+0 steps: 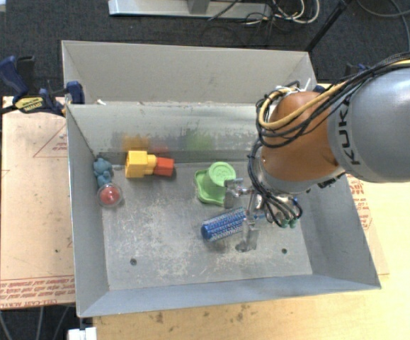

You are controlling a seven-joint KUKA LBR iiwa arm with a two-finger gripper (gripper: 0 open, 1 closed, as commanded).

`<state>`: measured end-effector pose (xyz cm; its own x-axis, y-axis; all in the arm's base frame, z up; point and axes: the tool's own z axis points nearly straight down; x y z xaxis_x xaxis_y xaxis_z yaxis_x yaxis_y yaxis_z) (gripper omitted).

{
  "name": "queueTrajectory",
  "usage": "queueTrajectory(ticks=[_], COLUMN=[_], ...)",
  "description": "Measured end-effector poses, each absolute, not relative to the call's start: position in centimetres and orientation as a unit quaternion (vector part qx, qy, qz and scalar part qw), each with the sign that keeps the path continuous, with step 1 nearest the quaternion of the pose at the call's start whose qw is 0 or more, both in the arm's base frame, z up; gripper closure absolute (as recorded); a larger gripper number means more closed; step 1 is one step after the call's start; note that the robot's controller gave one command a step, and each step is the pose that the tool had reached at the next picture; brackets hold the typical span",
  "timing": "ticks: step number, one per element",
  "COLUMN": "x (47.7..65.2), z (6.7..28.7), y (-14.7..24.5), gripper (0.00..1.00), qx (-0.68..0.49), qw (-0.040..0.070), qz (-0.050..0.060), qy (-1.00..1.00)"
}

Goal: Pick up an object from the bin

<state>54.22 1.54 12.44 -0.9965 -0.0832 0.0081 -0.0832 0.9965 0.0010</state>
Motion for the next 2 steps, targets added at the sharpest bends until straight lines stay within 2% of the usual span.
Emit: queueTrajectory(ticks=[1, 2], x=[54.47, 54.47], z=[12.89, 12.89], y=[1.59, 1.6], gripper=[1.0, 0.0], qx=[0.042, 0.041], qw=[0.0, 0.0], qz=[-0.001, -0.001], qy=[-0.999, -0.999])
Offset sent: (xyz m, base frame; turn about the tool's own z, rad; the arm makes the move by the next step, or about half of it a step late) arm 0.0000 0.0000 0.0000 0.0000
